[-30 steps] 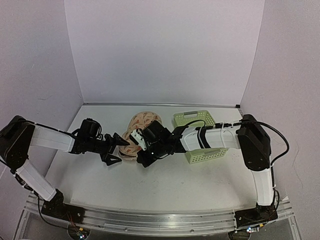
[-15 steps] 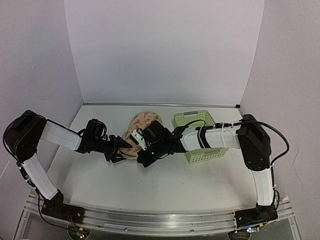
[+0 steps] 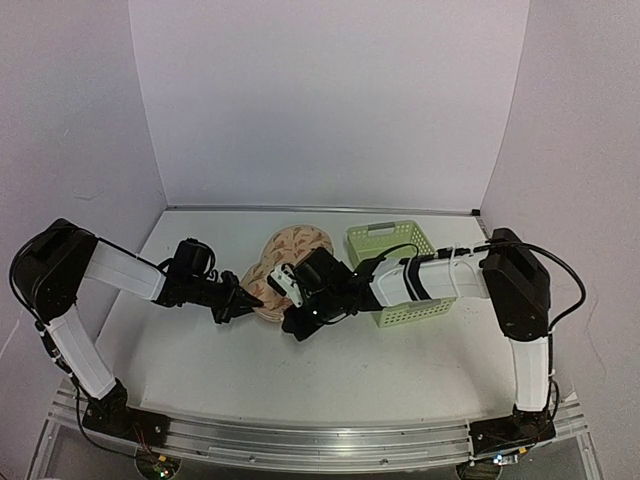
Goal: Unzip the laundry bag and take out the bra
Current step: Unzip the zipper of the laundry bag.
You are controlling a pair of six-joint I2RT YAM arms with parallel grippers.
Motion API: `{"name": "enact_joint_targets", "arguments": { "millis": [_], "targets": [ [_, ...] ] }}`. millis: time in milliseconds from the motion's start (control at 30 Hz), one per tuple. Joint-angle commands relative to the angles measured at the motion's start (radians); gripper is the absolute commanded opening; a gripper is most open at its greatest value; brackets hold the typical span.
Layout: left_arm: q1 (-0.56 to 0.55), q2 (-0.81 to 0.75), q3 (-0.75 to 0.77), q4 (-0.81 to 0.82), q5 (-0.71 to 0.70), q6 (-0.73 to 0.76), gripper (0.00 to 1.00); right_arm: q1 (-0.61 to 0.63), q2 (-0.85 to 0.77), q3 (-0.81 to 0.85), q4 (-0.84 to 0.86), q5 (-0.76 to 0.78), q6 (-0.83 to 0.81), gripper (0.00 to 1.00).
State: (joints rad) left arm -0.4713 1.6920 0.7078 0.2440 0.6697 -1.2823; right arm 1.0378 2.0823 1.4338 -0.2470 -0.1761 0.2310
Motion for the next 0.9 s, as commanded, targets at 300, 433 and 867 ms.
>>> {"name": "enact_joint_targets", "arguments": {
  "millis": [300,433,867],
  "targets": [
    [0.061,-0.084,0.020,0.051,0.091,0.076,0.00,0.005,-0.168,-0.187,0.055,0.010,-0.065,0.00],
    [0.076,-0.112,-0.001,0.036,0.129,0.117,0.00,-0.010,-0.200,-0.236,0.063,0.019,-0.087,0.00],
    [0.095,-0.194,0.058,-0.366,0.114,0.410,0.00,-0.105,-0.212,-0.265,0.077,-0.047,-0.196,0.00]
  ]
}}
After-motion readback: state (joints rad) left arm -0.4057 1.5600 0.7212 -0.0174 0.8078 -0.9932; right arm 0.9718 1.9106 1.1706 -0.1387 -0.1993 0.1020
